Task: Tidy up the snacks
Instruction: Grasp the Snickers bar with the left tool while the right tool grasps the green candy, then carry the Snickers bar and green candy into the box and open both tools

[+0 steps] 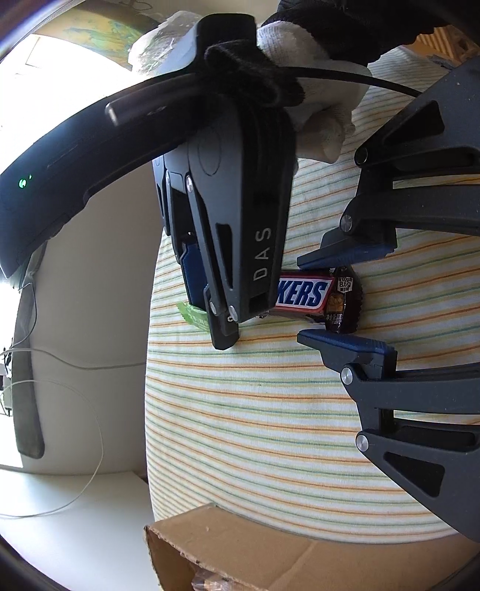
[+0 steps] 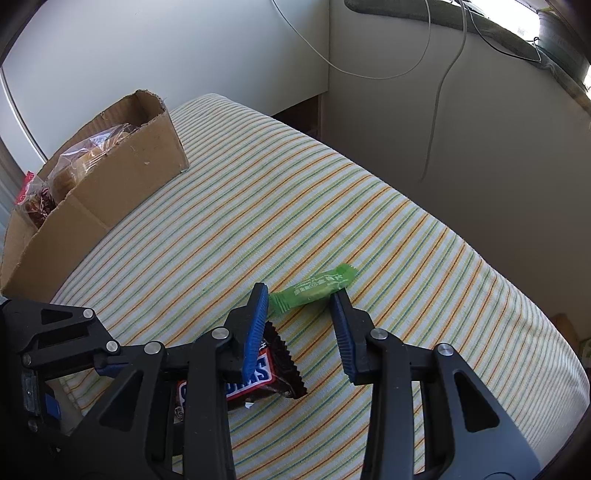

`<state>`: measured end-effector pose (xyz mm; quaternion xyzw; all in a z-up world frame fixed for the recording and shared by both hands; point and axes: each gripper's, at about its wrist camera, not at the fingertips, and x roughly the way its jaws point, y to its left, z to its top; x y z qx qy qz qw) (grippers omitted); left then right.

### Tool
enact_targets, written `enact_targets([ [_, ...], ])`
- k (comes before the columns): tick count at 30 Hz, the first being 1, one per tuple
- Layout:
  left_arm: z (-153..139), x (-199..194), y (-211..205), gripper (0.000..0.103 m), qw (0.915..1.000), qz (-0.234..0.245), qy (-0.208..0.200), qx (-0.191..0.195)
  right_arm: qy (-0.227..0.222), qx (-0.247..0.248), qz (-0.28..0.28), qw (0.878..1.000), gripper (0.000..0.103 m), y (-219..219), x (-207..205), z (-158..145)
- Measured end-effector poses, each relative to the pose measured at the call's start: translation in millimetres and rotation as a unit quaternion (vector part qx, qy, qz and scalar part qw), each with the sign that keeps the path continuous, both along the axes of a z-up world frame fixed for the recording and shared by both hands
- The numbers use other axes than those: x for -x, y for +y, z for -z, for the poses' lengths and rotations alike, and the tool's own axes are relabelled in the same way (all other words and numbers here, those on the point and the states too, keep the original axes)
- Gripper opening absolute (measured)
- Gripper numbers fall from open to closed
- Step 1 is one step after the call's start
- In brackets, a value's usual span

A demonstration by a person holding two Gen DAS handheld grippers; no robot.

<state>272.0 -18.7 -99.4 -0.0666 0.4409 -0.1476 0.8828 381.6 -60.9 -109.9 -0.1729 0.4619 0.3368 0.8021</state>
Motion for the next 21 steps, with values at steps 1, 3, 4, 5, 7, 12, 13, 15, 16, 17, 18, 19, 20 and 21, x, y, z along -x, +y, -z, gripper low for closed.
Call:
enact_targets([
  [1, -1, 5, 1, 0.031, 1.0000, 0.000, 0.000, -0.001, 0.001, -0.001, 0.003, 1.000, 0.046, 0, -1, -1],
  [3, -1, 11, 4, 0.029, 1.0000, 0.000, 0.000, -0.003, -0.001, -0.003, 0.007, 1.000, 0.058, 0, -3, -3],
  [4, -2, 9, 5, 0.029, 1.0000, -0.001, -0.001, -0.005, 0.001, -0.003, 0.010, 1.000, 0.060, 0, -5, -3],
  [5, -1, 12, 7, 0.029, 1.0000, -0.003, -0.001, -0.006, 0.004, -0.004, 0.014, 1.000, 0.060, 0, -7, -3],
  [7, -1, 15, 10, 0.029, 1.0000, -0.006, -0.001, -0.007, 0.007, -0.007, 0.020, 1.000, 0.060, -1, -9, -2],
  [12, -3, 21, 21, 0.029, 0.9998, -0.021, -0.002, 0.000, -0.003, 0.002, 0.035, 0.999, 0.031, 5, -15, 1],
  [13, -3, 24, 23, 0.029, 0.9997, -0.023, -0.002, 0.002, 0.000, -0.002, 0.035, 0.999, 0.027, 5, -16, 0],
  [15, -4, 28, 25, 0.029, 0.9996, -0.027, -0.003, 0.005, -0.002, 0.000, 0.037, 0.999, 0.025, 7, -16, -1],
  [16, -4, 29, 27, 0.029, 0.9995, -0.029, -0.004, 0.007, -0.003, 0.001, 0.038, 0.999, 0.025, 6, -14, -1],
  [17, -6, 31, 39, 0.029, 0.9995, -0.031, -0.005, 0.010, -0.003, 0.001, 0.039, 0.999, 0.024, 6, -11, -3],
  [18, -7, 36, 43, 0.029, 0.9994, -0.033, -0.006, 0.011, -0.003, -0.001, 0.041, 0.999, 0.024, 5, -9, -3],
  [19, -9, 41, 42, 0.029, 0.9993, -0.035, -0.008, 0.012, -0.006, -0.005, 0.044, 0.999, 0.024, 4, -7, -5],
  [20, -7, 38, 44, 0.029, 0.9992, -0.038, -0.008, 0.013, -0.009, -0.009, 0.047, 0.999, 0.024, 3, -3, -7],
  [21, -10, 41, 46, 0.029, 0.9990, -0.040, -0.010, 0.014, -0.011, -0.014, 0.049, 0.999, 0.024, 1, -1, -10],
])
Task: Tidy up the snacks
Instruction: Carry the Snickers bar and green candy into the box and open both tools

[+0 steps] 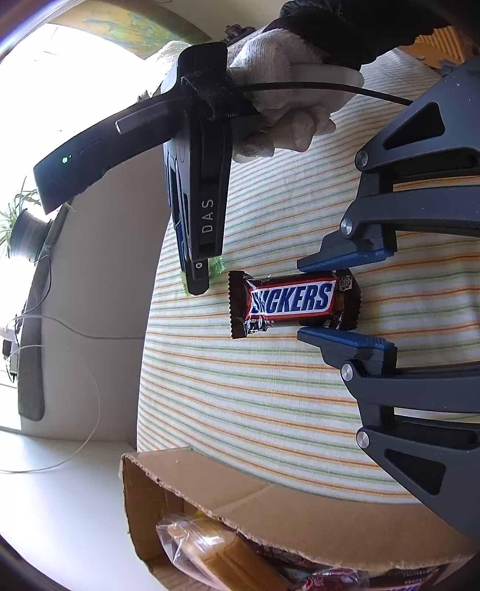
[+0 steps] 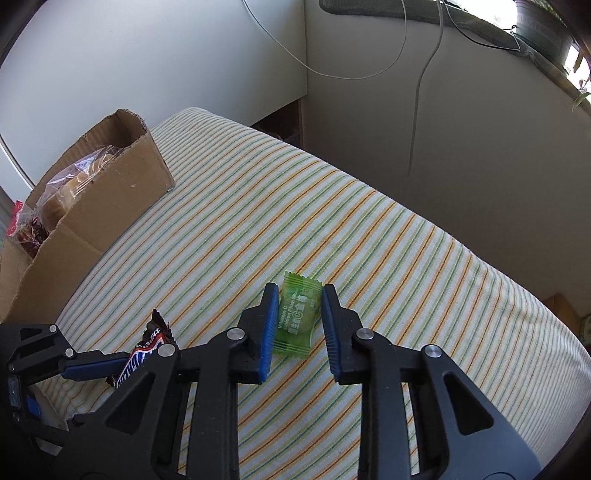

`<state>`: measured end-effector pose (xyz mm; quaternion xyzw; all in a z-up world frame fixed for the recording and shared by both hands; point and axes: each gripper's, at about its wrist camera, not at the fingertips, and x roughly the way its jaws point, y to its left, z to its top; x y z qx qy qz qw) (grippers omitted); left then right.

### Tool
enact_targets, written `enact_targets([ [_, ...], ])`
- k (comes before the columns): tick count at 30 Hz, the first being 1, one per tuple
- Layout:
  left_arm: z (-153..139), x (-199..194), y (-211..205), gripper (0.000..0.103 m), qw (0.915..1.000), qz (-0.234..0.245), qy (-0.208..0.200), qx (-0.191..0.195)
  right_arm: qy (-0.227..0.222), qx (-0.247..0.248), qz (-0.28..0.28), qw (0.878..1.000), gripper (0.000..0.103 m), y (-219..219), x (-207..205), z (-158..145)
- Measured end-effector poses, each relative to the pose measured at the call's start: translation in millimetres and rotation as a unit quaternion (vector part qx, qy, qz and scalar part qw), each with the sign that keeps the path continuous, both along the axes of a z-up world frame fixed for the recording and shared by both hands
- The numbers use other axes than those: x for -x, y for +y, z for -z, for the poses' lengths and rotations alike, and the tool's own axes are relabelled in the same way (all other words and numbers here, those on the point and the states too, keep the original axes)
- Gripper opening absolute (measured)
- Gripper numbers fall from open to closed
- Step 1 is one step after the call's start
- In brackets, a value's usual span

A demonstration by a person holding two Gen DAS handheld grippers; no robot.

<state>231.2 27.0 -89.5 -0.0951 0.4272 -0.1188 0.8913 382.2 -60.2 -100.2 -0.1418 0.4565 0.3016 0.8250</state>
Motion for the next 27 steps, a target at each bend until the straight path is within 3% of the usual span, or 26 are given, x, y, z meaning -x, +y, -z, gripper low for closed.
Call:
enact_targets([
  [11, -32, 38, 28, 0.029, 0.9987, -0.028, -0.041, 0.008, -0.033, -0.038, 0.000, 0.999, 0.024, -12, 41, -47],
  [23, -66, 81, 59, 0.029, 0.9933, -0.064, -0.095, -0.015, -0.061, -0.052, -0.031, 0.996, 0.024, 13, 91, -81],
  [27, -68, 78, 68, 0.029, 0.9908, -0.078, -0.109, -0.019, -0.068, -0.055, -0.041, 0.995, 0.024, 26, 105, -89],
])
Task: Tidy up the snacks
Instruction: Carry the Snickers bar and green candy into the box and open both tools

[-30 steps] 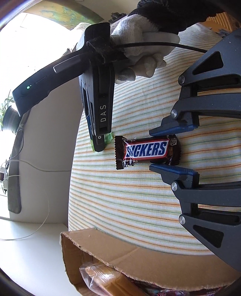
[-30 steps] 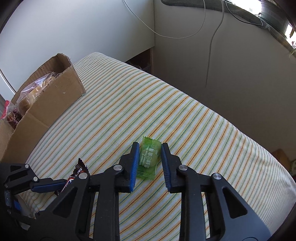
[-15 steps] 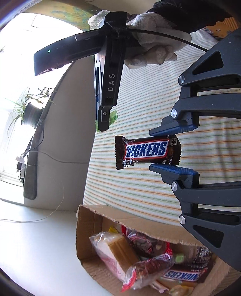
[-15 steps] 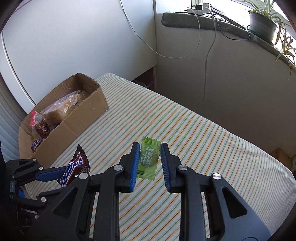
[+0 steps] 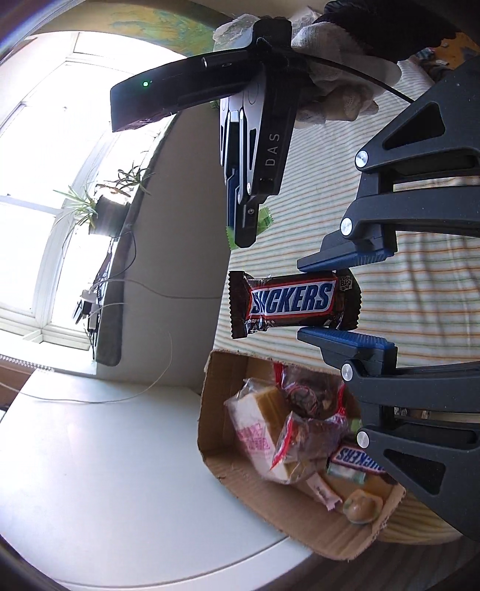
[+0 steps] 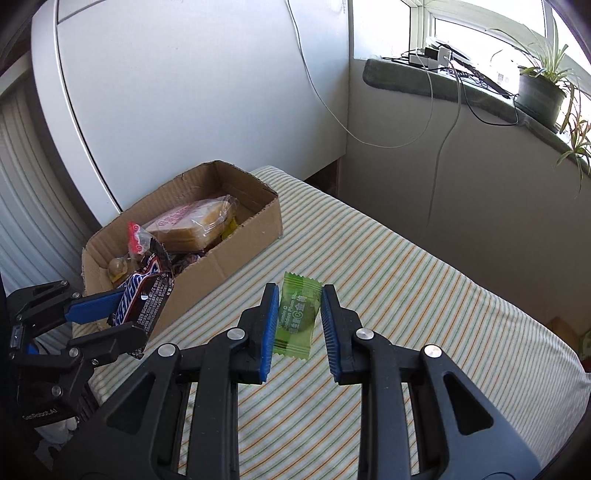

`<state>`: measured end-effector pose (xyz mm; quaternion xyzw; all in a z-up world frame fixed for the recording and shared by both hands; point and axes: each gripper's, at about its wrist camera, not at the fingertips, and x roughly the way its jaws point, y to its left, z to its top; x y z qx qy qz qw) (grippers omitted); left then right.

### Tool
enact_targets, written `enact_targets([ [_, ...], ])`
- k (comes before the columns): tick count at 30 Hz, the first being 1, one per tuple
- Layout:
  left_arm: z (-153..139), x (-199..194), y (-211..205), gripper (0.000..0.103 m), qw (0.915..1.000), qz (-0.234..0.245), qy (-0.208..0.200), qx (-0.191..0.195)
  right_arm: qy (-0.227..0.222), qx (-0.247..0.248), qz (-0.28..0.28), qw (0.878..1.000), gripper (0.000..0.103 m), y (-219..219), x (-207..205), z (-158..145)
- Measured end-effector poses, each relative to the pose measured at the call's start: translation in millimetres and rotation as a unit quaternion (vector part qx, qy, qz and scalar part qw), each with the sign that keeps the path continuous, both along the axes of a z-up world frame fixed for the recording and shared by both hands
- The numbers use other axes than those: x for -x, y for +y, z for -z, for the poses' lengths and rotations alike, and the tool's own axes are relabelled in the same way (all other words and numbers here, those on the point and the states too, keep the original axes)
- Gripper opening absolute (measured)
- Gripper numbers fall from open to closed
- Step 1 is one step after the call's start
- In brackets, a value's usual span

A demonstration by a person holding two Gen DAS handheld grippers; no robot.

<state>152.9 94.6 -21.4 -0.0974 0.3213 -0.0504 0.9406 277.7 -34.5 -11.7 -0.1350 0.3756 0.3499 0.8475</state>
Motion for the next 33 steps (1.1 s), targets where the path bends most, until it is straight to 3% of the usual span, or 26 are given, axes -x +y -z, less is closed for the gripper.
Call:
enact_targets([
  [20, 1, 16, 80, 0.029, 0.9959, -0.090, -0.010, -0.011, -0.013, 0.002, -0.035, 0.999, 0.024, 75, 8, -10],
  [33, 8, 10, 105, 0.029, 0.9920, -0.123, -0.004, -0.025, 0.017, 0.000, -0.057, 0.998, 0.024, 119, -6, 11],
])
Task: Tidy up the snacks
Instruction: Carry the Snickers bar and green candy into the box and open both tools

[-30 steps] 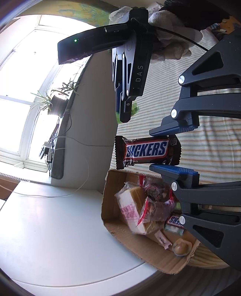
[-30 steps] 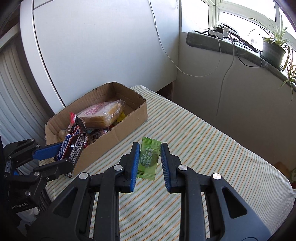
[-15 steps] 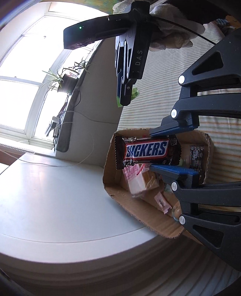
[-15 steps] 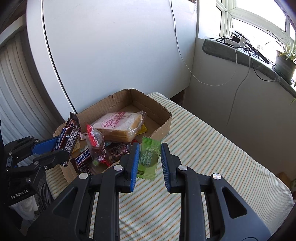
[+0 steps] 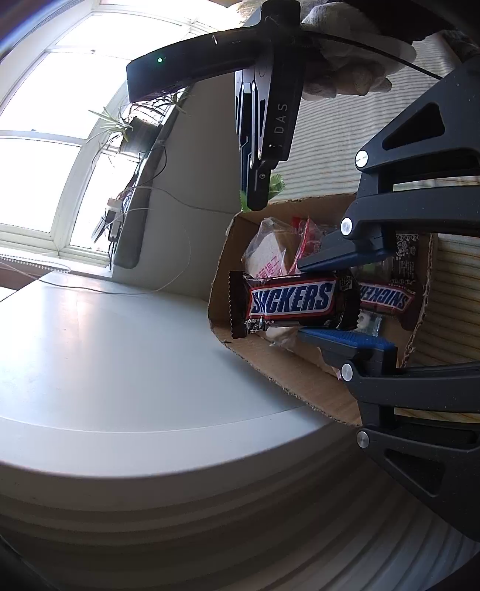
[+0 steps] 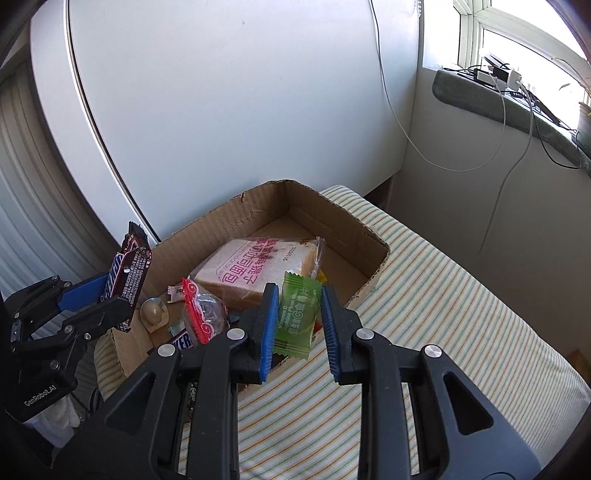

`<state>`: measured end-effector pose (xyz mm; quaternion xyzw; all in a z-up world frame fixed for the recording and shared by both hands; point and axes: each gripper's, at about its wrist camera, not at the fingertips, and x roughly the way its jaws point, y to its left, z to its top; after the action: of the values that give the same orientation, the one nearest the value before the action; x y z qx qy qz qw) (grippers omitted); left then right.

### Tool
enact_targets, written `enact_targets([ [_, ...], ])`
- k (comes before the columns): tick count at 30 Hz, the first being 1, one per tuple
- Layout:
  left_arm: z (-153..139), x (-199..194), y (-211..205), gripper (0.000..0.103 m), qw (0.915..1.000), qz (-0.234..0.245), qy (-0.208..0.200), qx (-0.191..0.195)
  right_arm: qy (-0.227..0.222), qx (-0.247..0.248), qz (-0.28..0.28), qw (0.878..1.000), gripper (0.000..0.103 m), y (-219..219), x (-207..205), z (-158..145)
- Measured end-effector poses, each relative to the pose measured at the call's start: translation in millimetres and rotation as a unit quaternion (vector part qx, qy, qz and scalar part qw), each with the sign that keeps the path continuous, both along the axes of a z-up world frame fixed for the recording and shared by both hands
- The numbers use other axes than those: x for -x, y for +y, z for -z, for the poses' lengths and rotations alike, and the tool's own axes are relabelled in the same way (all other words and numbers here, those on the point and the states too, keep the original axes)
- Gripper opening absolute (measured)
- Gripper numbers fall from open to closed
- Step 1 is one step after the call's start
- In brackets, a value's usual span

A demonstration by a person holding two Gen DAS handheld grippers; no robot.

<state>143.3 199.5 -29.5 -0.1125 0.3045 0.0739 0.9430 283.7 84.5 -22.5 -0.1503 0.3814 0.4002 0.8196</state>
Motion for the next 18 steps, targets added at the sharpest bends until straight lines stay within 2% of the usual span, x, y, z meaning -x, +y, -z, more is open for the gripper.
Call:
enact_targets([
  [16, 0, -2, 6, 0.029, 0.9999, -0.010, 0.000, -0.010, 0.007, 0.008, -0.027, 1.000, 0.025, 25, 6, 12],
  [18, 1, -2, 6, 0.029, 0.9998, -0.012, 0.004, -0.014, 0.002, 0.011, -0.026, 1.000, 0.040, 25, 8, 13],
])
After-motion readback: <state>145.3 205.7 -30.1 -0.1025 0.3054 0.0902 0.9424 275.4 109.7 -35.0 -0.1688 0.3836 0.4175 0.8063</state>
